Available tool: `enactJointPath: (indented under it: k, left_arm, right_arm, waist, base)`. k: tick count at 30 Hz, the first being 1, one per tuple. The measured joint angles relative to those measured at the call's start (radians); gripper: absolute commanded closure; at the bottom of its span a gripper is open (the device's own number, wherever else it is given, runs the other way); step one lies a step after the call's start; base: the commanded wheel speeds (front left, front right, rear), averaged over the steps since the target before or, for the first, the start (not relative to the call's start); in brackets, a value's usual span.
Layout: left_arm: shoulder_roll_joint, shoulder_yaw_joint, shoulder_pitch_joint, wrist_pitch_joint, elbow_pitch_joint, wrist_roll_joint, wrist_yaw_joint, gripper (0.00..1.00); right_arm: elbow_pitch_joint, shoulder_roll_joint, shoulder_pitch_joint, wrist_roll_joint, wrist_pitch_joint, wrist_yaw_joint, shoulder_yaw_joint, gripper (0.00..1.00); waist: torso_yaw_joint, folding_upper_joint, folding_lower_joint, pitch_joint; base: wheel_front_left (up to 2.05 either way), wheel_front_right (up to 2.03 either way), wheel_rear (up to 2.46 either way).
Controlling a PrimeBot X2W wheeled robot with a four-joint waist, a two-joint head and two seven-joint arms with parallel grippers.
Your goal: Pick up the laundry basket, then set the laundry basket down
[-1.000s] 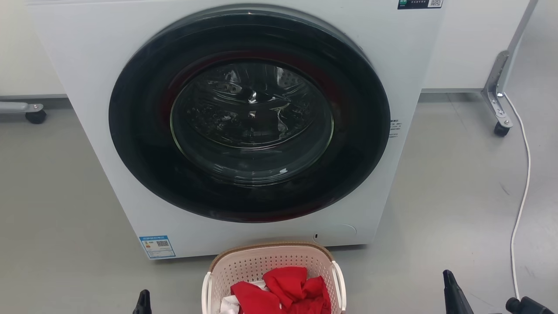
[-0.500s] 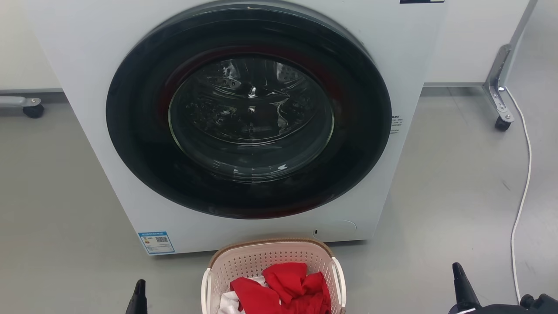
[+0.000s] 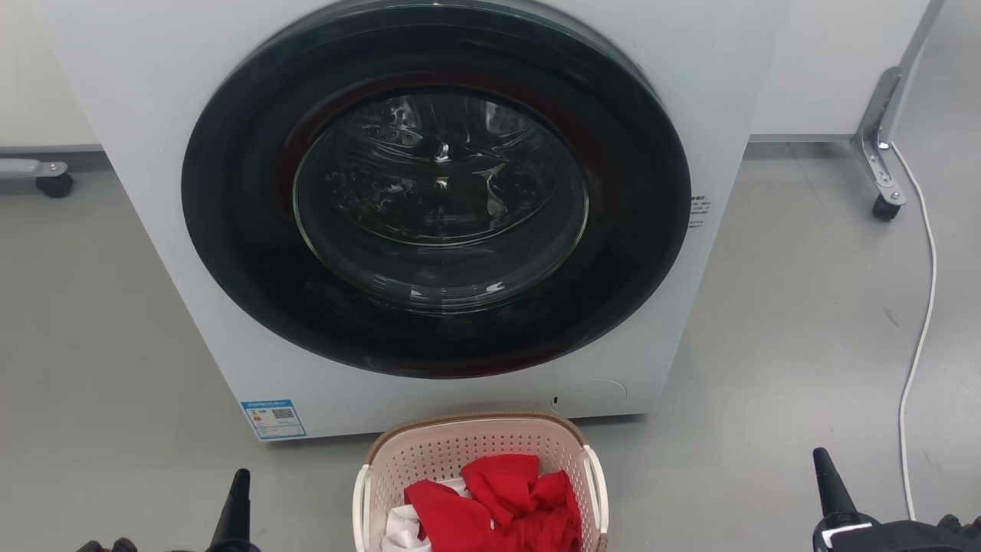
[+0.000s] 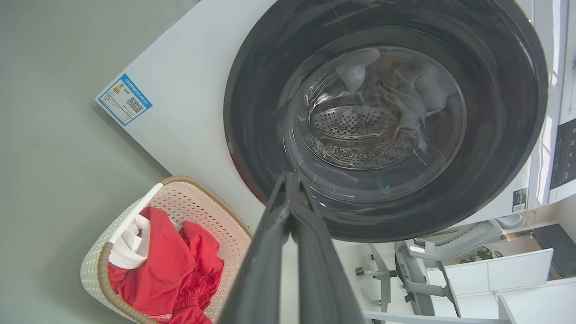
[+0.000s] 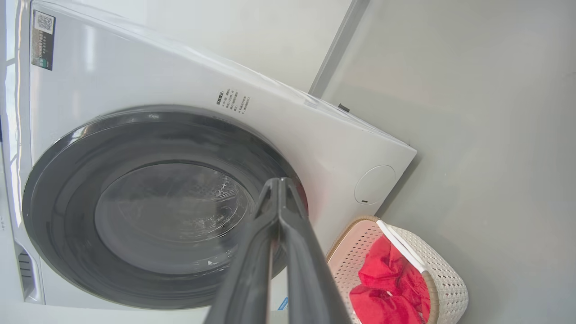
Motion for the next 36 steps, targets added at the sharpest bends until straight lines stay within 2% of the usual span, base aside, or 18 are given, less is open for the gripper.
enactJointPath:
  k: [29,36]
  left_arm:
    - [-0.009,0.071,-0.112,0.100,0.071,-0.384,-0.071,1.00]
    - [-0.010,0.074,-0.119,0.103,0.073,-0.404,-0.078,1.00]
  right_arm:
    - [0.058,0.013,-0.078,0.370,0.099,0.071,-0.130,1.00]
    - [0.060,0.014,-0.088,0.377,0.104,0.076,-0.134,1.00]
  waist:
    - [-0.001,0.0000,-0.0002,0.032]
    - [-0.001,0.0000,-0.0002,0.032]
  base:
    - [0.00,0.00,0.00]
    - [0.00,0.00,0.00]
